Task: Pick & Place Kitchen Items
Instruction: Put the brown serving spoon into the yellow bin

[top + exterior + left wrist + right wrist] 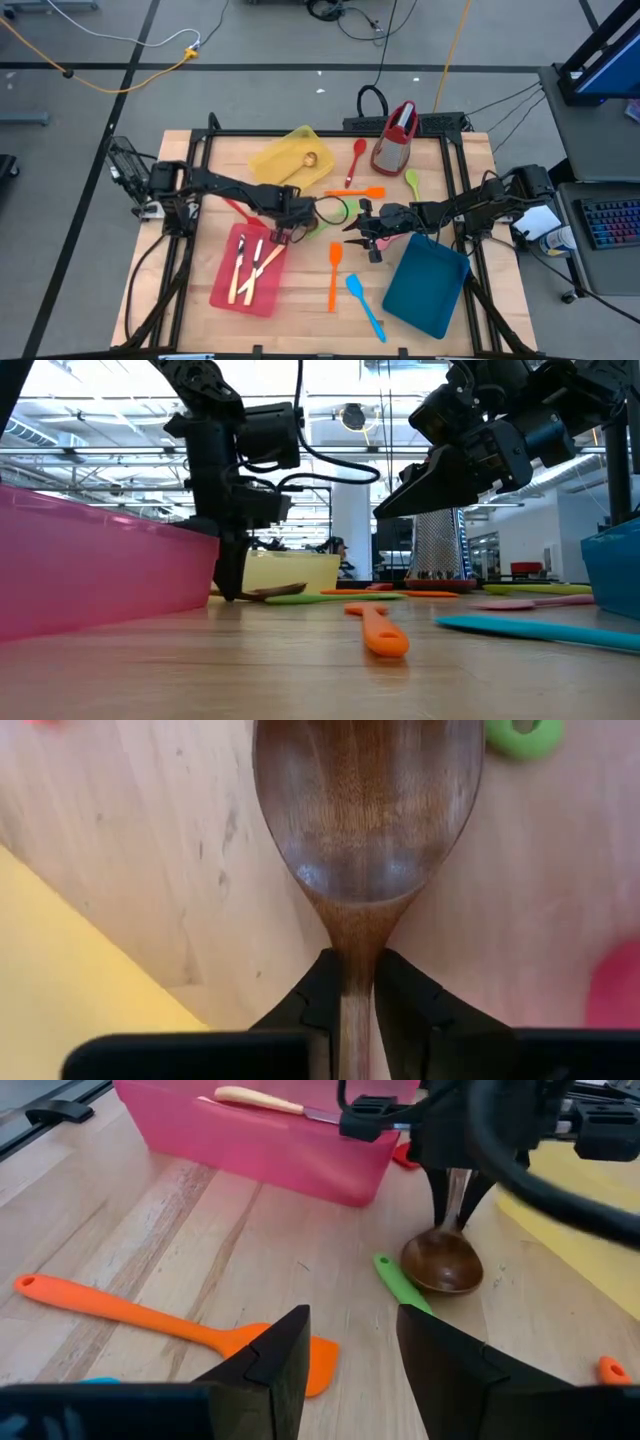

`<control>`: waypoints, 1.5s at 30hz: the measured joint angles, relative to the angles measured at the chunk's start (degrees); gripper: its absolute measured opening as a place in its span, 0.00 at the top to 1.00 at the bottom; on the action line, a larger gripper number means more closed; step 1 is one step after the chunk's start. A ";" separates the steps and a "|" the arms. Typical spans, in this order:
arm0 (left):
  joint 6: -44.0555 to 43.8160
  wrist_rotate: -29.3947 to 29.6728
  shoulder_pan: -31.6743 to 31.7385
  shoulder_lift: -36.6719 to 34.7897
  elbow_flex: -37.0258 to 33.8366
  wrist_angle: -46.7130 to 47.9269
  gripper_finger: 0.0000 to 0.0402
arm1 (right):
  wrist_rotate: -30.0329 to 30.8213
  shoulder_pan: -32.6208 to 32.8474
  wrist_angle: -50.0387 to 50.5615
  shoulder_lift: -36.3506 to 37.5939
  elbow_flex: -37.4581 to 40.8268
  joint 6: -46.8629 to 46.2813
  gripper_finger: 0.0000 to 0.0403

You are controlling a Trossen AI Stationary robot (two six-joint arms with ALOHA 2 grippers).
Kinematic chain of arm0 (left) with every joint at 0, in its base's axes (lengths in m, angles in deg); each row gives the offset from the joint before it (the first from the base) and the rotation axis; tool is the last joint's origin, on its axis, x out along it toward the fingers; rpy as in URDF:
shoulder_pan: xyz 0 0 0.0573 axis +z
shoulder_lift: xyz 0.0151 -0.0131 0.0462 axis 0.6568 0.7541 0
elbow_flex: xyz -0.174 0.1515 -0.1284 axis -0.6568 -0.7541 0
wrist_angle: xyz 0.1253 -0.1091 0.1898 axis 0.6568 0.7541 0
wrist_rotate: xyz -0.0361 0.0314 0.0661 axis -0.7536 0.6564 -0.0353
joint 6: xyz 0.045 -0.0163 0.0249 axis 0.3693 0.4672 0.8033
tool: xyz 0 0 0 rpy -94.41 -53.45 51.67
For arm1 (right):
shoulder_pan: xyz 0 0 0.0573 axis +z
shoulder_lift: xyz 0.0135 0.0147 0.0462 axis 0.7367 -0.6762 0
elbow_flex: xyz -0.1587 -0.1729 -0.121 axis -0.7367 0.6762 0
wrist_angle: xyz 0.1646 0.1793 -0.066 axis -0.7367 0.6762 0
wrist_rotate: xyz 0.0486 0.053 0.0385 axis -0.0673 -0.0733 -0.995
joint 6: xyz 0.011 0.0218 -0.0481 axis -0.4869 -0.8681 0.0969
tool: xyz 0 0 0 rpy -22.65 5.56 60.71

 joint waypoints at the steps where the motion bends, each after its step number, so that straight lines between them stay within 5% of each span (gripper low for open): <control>1: -0.53 0.43 -0.63 0.06 0.42 -0.06 0.89 | 0.00 0.00 0.00 0.00 0.00 -0.02 0.64; 10: -1.60 9.12 -5.61 0.09 7.20 1.50 0.89 | 0.02 0.02 0.00 0.00 0.00 -0.02 0.64; 21: -5.24 24.61 -4.62 0.04 18.63 9.40 0.88 | 0.01 0.00 -0.01 0.00 0.00 -0.02 0.65; 26: -8.69 24.61 -1.11 -0.13 22.64 11.09 0.88 | 0.00 0.01 0.00 0.00 0.00 -0.02 0.65; 32: -14.65 14.97 6.58 -0.13 22.89 11.20 0.87 | 0.00 0.00 0.02 0.00 0.00 -0.02 0.65; 45: -17.89 7.45 23.22 0.49 19.96 5.53 0.87 | 0.02 0.02 0.04 0.00 0.00 -0.04 0.65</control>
